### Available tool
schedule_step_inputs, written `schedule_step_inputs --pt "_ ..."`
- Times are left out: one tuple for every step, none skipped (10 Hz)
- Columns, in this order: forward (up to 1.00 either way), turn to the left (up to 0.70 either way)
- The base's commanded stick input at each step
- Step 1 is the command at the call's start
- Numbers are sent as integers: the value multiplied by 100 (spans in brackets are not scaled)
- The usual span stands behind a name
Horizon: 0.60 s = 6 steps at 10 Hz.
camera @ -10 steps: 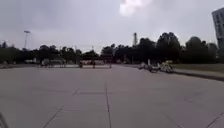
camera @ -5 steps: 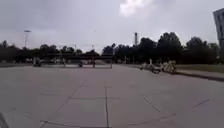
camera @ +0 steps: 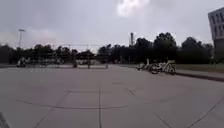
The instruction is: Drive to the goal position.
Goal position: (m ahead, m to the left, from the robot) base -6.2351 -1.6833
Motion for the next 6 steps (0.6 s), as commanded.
schedule_step_inputs --pt "70 0" --pt "70 0" --pt "70 0" --pt "70 0" --pt "70 0" --pt "70 0"
